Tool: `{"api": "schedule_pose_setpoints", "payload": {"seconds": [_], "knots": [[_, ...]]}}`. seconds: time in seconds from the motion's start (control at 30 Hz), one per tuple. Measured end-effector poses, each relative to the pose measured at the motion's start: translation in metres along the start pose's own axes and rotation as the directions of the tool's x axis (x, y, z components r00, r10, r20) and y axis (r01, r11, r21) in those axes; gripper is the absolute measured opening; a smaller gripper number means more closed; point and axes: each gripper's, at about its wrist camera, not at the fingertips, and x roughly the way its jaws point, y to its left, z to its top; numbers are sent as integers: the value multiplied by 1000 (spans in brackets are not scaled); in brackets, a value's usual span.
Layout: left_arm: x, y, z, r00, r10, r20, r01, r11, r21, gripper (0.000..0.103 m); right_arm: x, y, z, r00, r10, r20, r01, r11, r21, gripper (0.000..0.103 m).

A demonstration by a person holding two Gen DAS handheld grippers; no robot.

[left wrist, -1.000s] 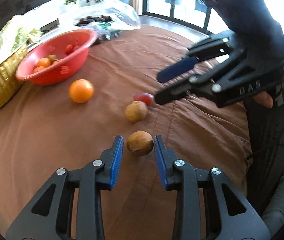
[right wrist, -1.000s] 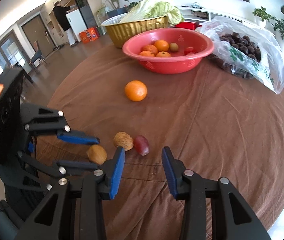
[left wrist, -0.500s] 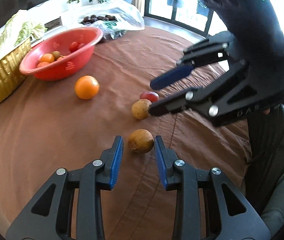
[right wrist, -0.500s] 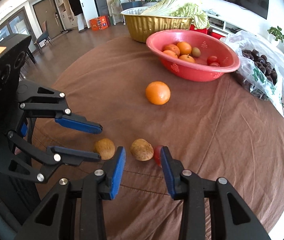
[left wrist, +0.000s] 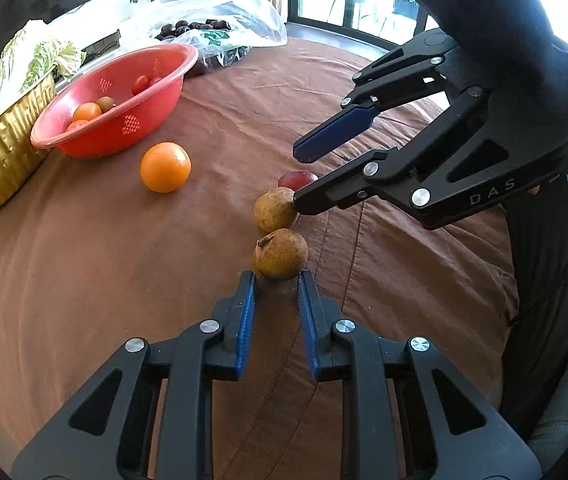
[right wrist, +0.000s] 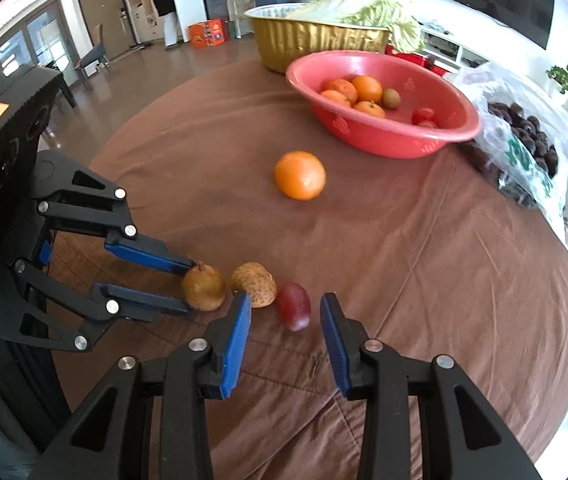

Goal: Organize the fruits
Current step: 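Grasp a brown kiwi with the left tool while the right tool grasps the red plum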

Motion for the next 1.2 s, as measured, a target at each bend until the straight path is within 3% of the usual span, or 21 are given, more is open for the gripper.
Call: {"api": "schedule_pose_setpoints", "payload": {"seconds": [0.6,0.87,0.97,1.0,1.07,1.2], "knots": [[3,-1,5,1000,26,-11,-26,1000,-17,21,7,-5,-4,998,17,-52,-20,999,-49,39],[-1,-3,3,1000,18,-10,-19,1000,-15,22,11,-2,-2,998,0,-60,-5,996,-88,31],[1,-3,3,1000,27,-14,-27,999,-18,37,10,-1,-2,998,-2,-59,-3,996,-94,19],[0,-3,4,1000,29,-12,-29,999,-22,56,10,0,-3,998,-3,-59,-3,995,-96,18],[-5,-3,3,999,32,15,-31,999,-33,69,10,2,-3,998,-10,-58,4,995,-104,18],[-5,-1,6,999,37,19,-36,999,-38,69,11,2,-2,998,-6,-55,1,995,-99,17]]}}
